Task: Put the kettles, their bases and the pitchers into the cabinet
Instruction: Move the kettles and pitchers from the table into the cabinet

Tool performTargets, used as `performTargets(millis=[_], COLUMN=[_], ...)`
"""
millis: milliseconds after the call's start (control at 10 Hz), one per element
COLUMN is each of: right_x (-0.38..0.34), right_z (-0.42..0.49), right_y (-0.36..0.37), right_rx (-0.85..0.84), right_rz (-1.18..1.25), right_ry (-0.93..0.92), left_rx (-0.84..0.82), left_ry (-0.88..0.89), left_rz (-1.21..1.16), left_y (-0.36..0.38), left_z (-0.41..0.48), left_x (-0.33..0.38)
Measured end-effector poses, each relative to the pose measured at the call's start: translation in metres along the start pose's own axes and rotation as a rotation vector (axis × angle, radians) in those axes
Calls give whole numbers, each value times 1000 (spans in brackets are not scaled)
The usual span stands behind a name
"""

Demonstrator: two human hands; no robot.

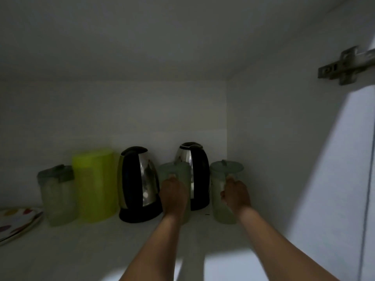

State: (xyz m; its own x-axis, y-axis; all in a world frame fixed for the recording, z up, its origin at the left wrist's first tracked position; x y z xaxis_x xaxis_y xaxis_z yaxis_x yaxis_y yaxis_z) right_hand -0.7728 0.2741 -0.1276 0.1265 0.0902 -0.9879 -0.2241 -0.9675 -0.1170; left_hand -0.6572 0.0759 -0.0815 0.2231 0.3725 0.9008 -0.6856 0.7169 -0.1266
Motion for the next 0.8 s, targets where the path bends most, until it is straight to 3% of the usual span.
performTargets(millis=[300, 500, 600, 800], right_x=[12, 34, 43, 55], right_z=[-5, -37, -62, -168], right_y=[-7, -35, -52, -69], right_rx=[-80, -20, 4, 18], right_rz=[45, -14, -77, -384], right_ry=[65, 171, 146, -37], left_rx=[46, 6, -28, -72], left_ry=[8, -214, -187, -108], left_rz=[-74, 92, 30, 235], left_y=[-16, -35, -52, -111], left_z=[-12, -48, -67, -125], left_x=[-11, -13, -8, 14])
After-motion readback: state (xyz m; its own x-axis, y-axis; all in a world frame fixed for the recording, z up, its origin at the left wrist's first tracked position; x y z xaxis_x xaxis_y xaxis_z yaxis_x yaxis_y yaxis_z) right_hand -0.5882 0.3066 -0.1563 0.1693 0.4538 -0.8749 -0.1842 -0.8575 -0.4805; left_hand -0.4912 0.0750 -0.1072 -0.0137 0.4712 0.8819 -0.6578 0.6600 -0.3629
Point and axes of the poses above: each hand's wrist, its own z-axis towards the middle knuckle, its own y-axis out of the palm, x = y × z, the point moved 8 cm from there along z, towards the middle knuckle, and after that the axes turned 11 degrees about y, right-handed, at the moved point
